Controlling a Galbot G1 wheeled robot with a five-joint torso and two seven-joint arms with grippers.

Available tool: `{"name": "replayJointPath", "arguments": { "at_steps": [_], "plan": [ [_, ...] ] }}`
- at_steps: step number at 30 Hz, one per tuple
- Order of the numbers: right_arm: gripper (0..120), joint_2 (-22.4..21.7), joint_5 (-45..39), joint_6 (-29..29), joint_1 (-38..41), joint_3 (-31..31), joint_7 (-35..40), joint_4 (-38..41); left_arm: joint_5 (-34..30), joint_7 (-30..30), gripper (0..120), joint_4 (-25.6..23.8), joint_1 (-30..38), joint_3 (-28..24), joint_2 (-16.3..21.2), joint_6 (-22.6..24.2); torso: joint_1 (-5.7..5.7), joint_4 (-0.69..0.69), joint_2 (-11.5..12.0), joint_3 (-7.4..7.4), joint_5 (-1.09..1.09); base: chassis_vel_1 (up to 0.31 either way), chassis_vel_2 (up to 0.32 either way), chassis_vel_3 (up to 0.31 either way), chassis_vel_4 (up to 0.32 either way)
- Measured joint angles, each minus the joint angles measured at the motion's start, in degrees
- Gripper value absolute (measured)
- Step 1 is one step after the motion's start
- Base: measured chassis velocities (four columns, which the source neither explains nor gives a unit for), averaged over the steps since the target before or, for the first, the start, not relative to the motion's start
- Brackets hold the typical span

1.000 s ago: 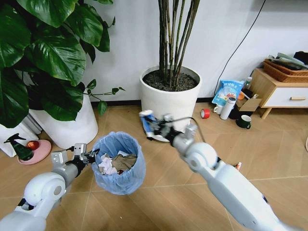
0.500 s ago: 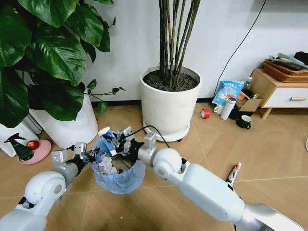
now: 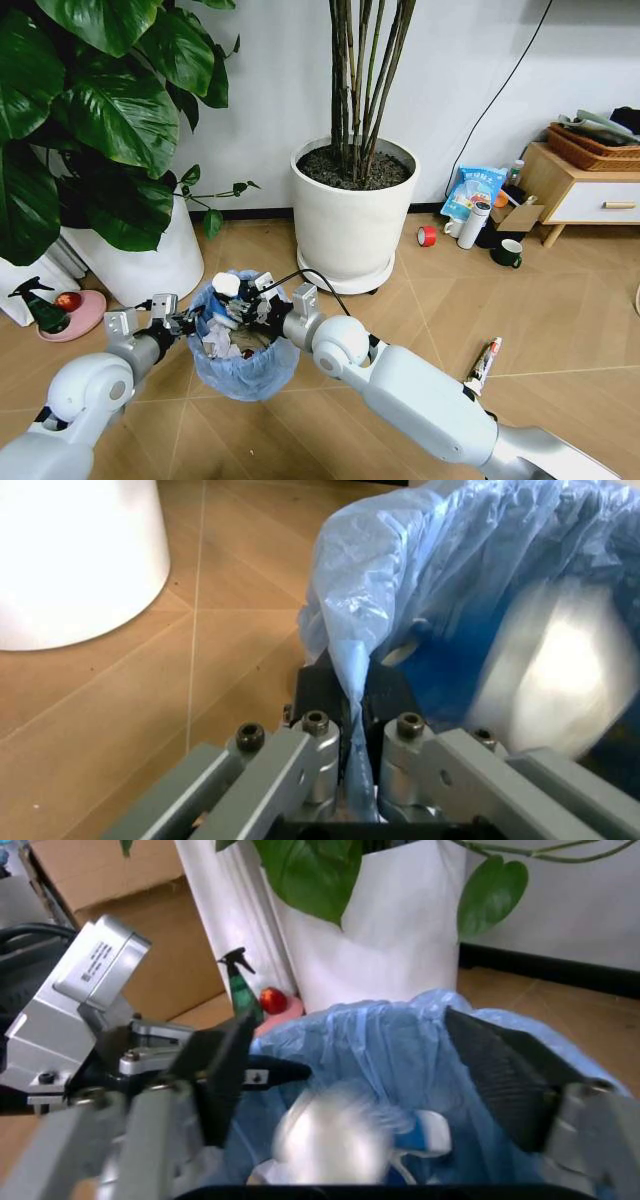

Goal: Pick up the trash bin and place the garbage on the floor into it.

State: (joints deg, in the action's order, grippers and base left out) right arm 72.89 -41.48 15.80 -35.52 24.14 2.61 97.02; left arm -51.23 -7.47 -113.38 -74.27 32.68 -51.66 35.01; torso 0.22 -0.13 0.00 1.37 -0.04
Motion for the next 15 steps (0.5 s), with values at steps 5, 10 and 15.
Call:
{"name": "replayJointPath", "arguments": {
  "at_steps": [5,10,15],
  "plan": [
    [90,0.13,0.19,-0.05,-0.18,-1.32,0.72,0.57,-0.01,0.1,0,0.34,-0.01,0.54,-0.02,-0.04,0.0,0.0,0.0,0.0,0.0,0.0,0.0,0.0,0.0],
    [100,-0.72,0.88,0.07,-1.22,-5.63,3.61,2.58,0.08,0.87,0,0.87,-0.34,1.74,0.25,-0.1,0.0,0.01,0.0,0.0,0.0,0.0,0.0,0.0,0.0],
    [100,-4.49,1.71,1.65,-5.15,-12.47,7.91,6.33,0.12,1.83,0,1.35,-0.88,3.57,0.95,-0.1,0.0,0.01,0.0,0.0,0.02,0.0,0.0,0.0,0.0]
  ]
}}
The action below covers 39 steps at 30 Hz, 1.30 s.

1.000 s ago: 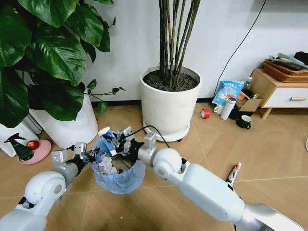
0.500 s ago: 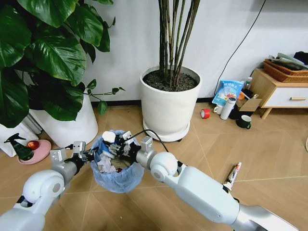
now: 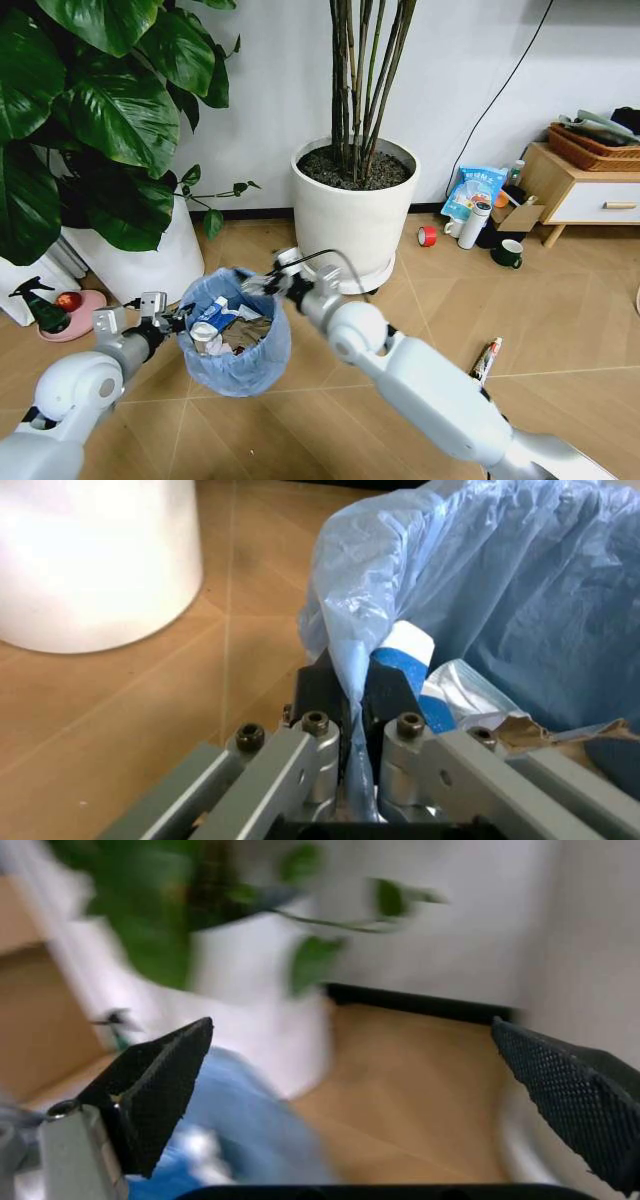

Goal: Pick up the trash bin and place the garbage on the floor into it.

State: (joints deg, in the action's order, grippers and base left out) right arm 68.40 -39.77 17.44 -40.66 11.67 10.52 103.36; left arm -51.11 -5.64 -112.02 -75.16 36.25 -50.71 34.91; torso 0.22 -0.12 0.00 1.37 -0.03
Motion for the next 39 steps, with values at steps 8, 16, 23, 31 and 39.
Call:
{"name": "replayJointPath", "arguments": {
  "at_steps": [8,16,23,31,39],
  "plan": [
    [100,-8.13,2.33,0.1,-11.97,-12.55,3.87,3.43,-0.03,1.06,0,0.34,-1.04,2.08,0.62,0.0,-0.01,-0.02,0.0,0.0,0.01,0.0,0.0,0.0,0.0],
    [100,-5.18,7.79,-1.67,-31.25,-37.02,3.48,0.93,0.06,1.9,0,1.3,-0.83,2.96,-0.15,0.02,-0.01,-0.02,-0.01,0.0,0.02,0.0,0.0,0.0,0.0],
    [100,-3.23,9.32,-5.56,-37.02,-47.08,-0.28,-7.85,0.27,2.86,0,1.8,-1.37,3.91,-0.08,0.07,-0.01,-0.01,-0.01,0.0,0.03,0.0,0.0,0.0,0.0],
    [100,-1.71,7.85,-7.76,-38.21,-51.68,-2.86,-18.59,0.54,3.35,0,2.45,-1.78,4.14,0.25,0.23,-0.01,-0.01,-0.01,0.0,0.0,0.0,0.0,0.0,0.0],
    [100,-0.36,7.42,-10.02,-35.33,-52.26,-3.47,-27.59,1.03,3.58,0,2.98,-1.8,3.65,0.76,0.23,0.0,0.0,-0.01,0.0,-0.01,0.0,0.0,0.0,0.0]
  ]
}}
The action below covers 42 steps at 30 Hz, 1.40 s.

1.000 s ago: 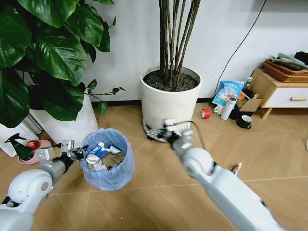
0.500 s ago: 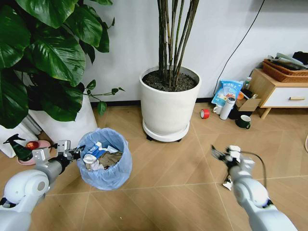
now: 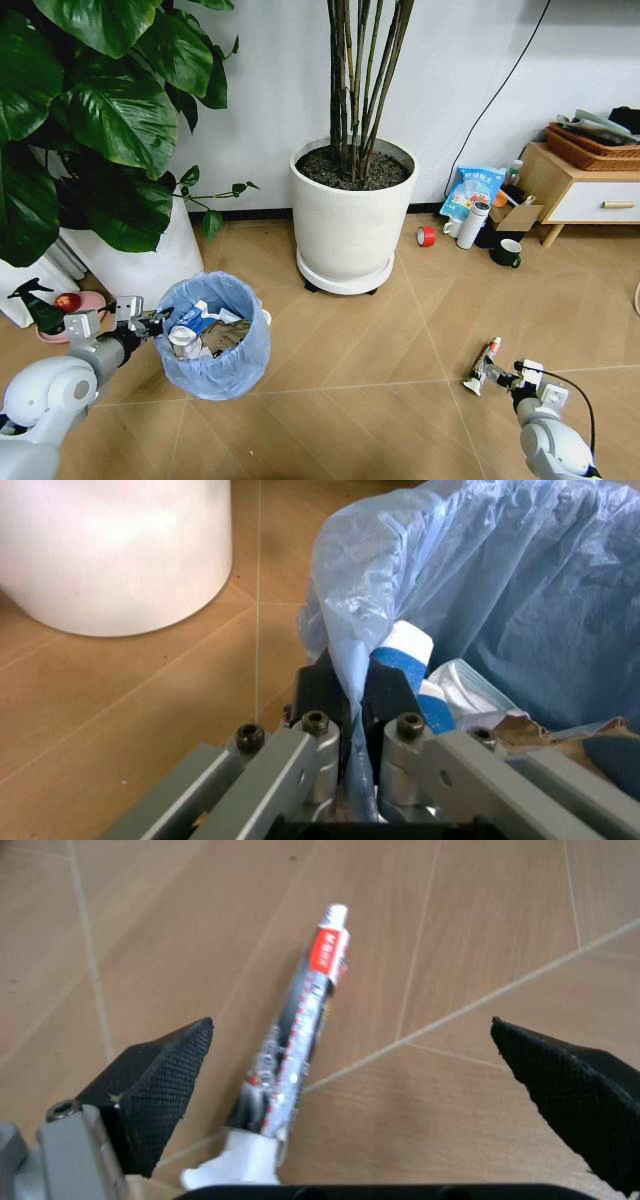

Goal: Pick up the trash bin and place the garbage on the floor into it.

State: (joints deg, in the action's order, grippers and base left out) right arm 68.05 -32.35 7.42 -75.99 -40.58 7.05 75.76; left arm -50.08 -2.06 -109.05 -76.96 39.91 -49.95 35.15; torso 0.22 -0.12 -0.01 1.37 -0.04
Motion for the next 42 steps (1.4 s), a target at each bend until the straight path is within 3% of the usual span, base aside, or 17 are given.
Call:
{"name": "replayJointPath", "arguments": {
  "at_steps": [16,17,19,21,24,27,32,34,36,38,42],
  "plan": [
    [98,1.24,-0.11,-2.11,6.26,2.86,-2.87,-10.43,0.0,-0.18,0,-0.37,0.42,-0.67,-0.16,-0.07,0.0,0.0,0.01,0.0,-0.01,0.0,0.0,0.0,0.0],
    [87,1.59,0.23,-2.3,6.59,3.06,-2.94,-11.17,-0.01,-0.19,0,-0.39,0.44,-0.8,-0.13,-0.11,0.0,0.0,0.01,0.0,0.0,0.0,0.0,0.0,0.0],
    [85,1.64,0.28,-2.31,6.63,3.09,-2.94,-11.24,-0.01,-0.19,0,-0.4,0.46,-0.82,-0.12,-0.11,0.0,0.0,0.01,0.0,-0.01,0.0,0.0,0.0,0.0],
    [73,1.82,0.54,-2.33,6.9,3.26,-2.95,-11.87,-0.06,-0.19,0,-0.42,0.55,-0.93,-0.09,-0.15,0.0,-0.01,0.01,0.0,-0.01,0.0,0.0,0.0,0.0],
    [65,1.89,0.75,-2.42,7.17,3.38,-2.94,-12.52,-0.11,-0.19,0,-0.53,0.61,-1.03,-0.03,-0.18,0.0,-0.01,0.01,0.0,-0.01,0.0,0.0,0.0,0.0],
    [49,1.92,0.79,-2.42,7.31,3.51,-2.94,-12.83,-0.15,-0.19,0,-0.6,0.63,-1.06,-0.02,-0.2,0.0,-0.01,0.01,0.0,-0.01,0.0,0.0,0.0,0.0],
    [37,2.0,0.84,-2.43,7.53,3.62,-2.94,-13.31,-0.16,-0.2,0,-0.71,0.64,-1.08,0.0,-0.24,0.0,-0.01,0.01,0.0,-0.01,0.0,0.0,0.0,0.0],
    [23,2.07,0.9,-2.45,7.7,3.72,-2.94,-13.68,-0.17,-0.21,0,-0.91,0.59,-1.18,0.01,-0.26,0.0,-0.01,0.01,0.0,-0.01,0.0,0.0,0.0,0.0],
    [21,2.13,0.9,-2.45,7.7,3.73,-2.94,-13.72,-0.17,-0.22,0,-1.01,0.57,-1.21,0.01,-0.28,0.0,-0.01,0.01,0.0,-0.01,0.0,0.0,0.0,0.0],
    [10,2.27,0.91,-2.46,7.71,3.74,-2.95,-13.78,-0.17,-0.23,0,-1.22,0.53,-1.22,0.0,-0.3,0.0,-0.01,0.01,0.0,-0.01,0.0,0.0,0.0,0.0],
    [0,2.56,0.91,-2.47,7.84,3.58,-2.95,-14.25,-0.3,-0.26,0,-1.77,0.46,-1.19,0.24,-0.32,0.0,-0.01,0.01,0.0,-0.01,0.0,0.0,0.0,0.0]
  ]
}}
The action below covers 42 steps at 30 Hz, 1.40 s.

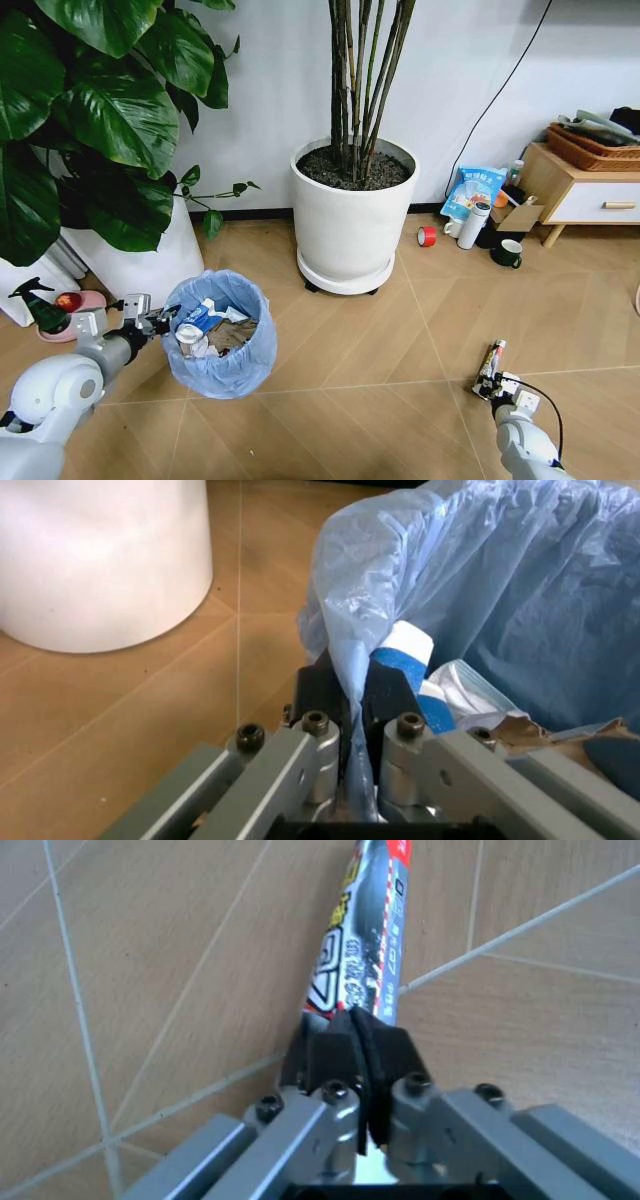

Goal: Pick up the trash bin and place the garbage on the floor into it.

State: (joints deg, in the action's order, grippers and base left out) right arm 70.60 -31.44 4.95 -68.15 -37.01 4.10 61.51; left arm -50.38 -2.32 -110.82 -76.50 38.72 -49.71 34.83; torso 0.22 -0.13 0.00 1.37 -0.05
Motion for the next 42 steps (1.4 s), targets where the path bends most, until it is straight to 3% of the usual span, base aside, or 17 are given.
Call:
{"name": "replayJointPath", "arguments": {
  "at_steps": [29,35,42],
  "plan": [
    [0,1.04,2.23,0.78,-2.17,-3.27,0.73,6.2,-0.05,-0.04,0,-1.57,-0.89,0.21,0.07,-0.28,0.0,0.0,0.0,0.0,0.01,0.0,0.0,0.0,0.0],
    [16,0.75,2.02,1.24,-0.97,-3.42,0.73,4.1,-0.07,0.05,0,-1.58,-0.9,0.32,0.29,-0.33,0.0,0.0,0.0,0.0,0.03,0.0,0.0,0.0,0.0],
    [45,-0.25,2.56,0.9,-0.14,-2.99,-0.88,1.7,-0.01,-0.01,0,-1.52,-0.62,-0.15,0.17,-0.5,0.0,0.0,0.0,0.0,0.0,0.0,0.0,0.0,0.0]
  ]
}}
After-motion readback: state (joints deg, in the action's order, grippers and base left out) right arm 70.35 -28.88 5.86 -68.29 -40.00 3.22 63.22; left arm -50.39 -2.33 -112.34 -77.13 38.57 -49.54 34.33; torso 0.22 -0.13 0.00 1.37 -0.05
